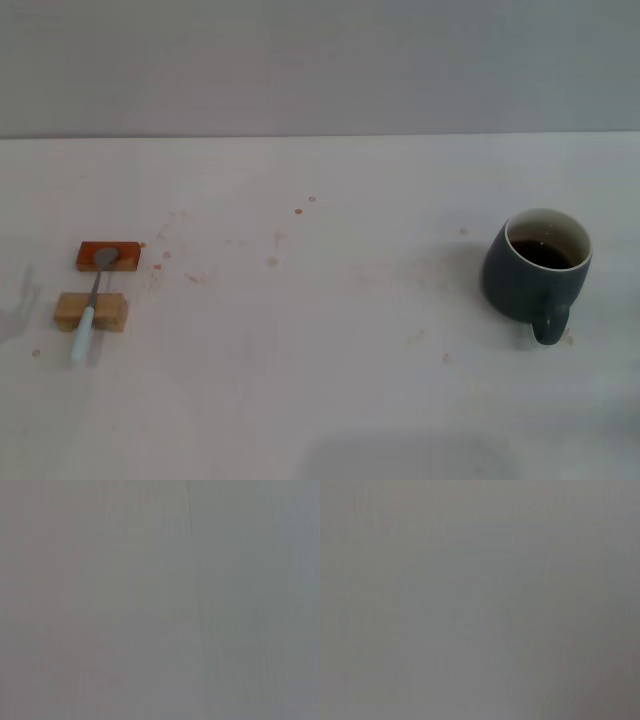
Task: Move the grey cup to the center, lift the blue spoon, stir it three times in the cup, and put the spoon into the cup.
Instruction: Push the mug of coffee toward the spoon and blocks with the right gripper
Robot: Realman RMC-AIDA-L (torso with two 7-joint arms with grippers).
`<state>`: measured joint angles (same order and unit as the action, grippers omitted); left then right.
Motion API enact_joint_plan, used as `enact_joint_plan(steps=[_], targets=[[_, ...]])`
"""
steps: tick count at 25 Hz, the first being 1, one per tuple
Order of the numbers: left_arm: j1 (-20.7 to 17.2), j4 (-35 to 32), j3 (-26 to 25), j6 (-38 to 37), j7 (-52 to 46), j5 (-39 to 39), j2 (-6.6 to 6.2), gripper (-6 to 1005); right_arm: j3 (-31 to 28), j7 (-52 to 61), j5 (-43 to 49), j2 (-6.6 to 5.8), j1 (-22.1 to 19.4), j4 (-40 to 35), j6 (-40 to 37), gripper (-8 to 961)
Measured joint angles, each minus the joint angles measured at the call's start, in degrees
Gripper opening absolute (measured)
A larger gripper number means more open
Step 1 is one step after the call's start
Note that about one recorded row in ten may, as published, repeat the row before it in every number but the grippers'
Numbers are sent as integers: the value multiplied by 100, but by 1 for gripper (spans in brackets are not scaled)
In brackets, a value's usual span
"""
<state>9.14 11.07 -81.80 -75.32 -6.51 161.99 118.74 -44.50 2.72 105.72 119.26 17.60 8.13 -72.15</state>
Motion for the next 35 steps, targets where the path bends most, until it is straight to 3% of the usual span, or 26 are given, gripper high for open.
enact_joint_plan(steps=[6,24,35], targets=[[0,0,-2,0,0,0,0,814,4,0,0,0,34,5,26,-2],[-34,0,7,-22,0,0,0,815,14,0,42,9,564,23,1268,-1],[-39,20,17,-43,1,0,0,814,428,0,45,16,932,91,1831,-1]])
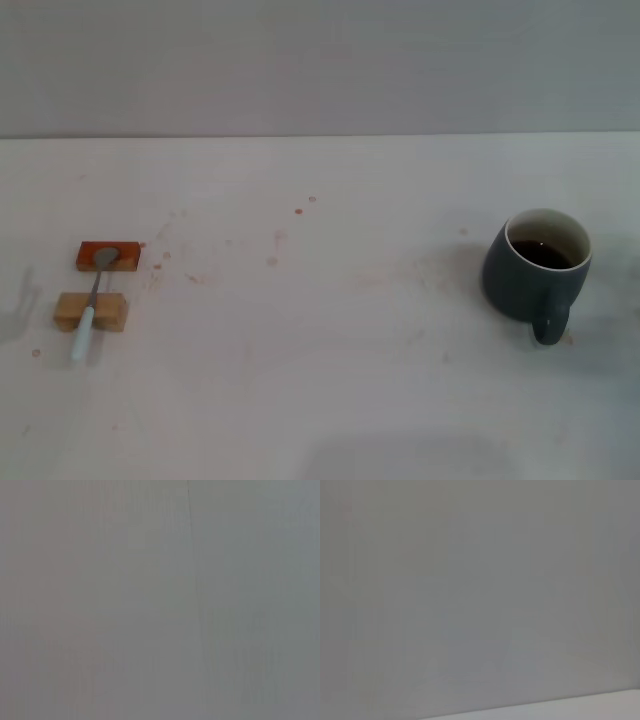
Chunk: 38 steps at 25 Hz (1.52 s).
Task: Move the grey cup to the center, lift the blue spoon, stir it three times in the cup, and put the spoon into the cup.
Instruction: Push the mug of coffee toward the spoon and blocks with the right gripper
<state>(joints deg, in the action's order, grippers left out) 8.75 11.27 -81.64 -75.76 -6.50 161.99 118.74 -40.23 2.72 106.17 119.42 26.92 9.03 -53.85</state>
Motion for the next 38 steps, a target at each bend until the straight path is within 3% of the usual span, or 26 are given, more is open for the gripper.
enact_joint_plan(steps=[38], targets=[[3,41,12,-1,0,0,0,815,1302,0,-2,14,314,683,426,-1]])
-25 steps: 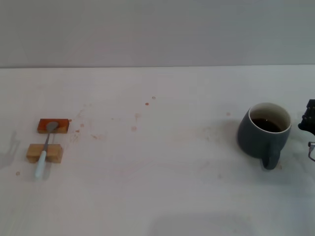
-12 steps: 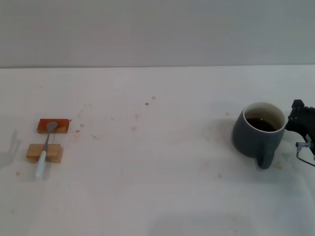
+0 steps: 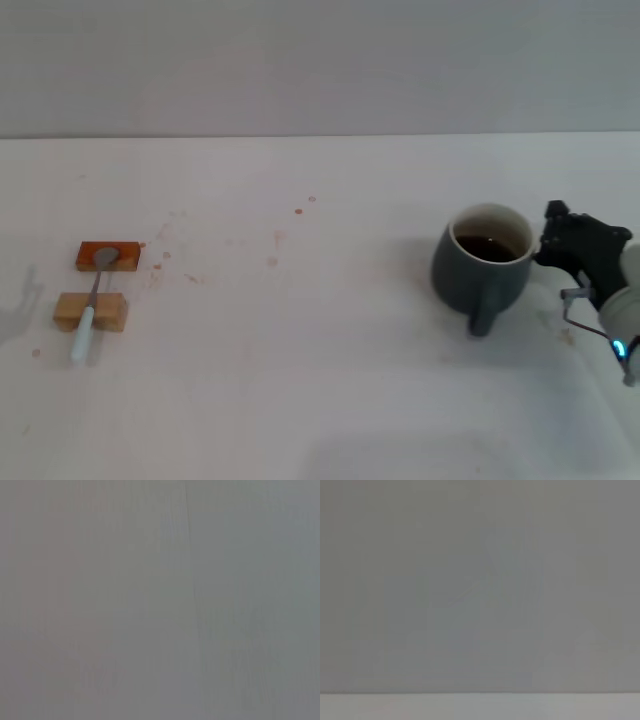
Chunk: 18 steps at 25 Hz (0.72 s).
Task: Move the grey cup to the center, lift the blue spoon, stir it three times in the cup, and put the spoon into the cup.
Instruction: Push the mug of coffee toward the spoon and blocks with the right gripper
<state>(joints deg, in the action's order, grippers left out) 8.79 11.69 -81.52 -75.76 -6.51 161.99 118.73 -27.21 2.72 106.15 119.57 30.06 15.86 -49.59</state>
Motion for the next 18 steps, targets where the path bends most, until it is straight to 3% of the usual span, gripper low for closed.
enact_joint_plan(steps=[18], targets=[[-34,9,14,-26,-7,0,9,814,317,0,14,6,318,469,288,-1]])
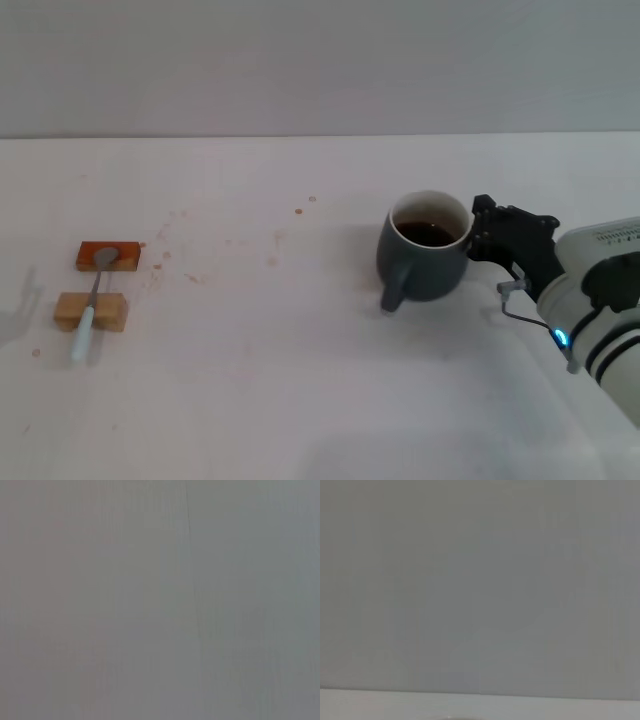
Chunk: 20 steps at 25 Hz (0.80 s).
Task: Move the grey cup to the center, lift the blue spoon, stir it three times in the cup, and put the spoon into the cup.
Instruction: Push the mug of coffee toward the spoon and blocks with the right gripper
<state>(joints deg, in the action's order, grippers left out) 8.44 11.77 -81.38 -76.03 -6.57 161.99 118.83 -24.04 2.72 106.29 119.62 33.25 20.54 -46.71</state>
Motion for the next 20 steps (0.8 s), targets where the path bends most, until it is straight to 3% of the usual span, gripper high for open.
enact_joint_plan(steps=[20], targets=[[58,9,-1,0,-2,0,9,815,4,17,651,7,293,567,642,-1]])
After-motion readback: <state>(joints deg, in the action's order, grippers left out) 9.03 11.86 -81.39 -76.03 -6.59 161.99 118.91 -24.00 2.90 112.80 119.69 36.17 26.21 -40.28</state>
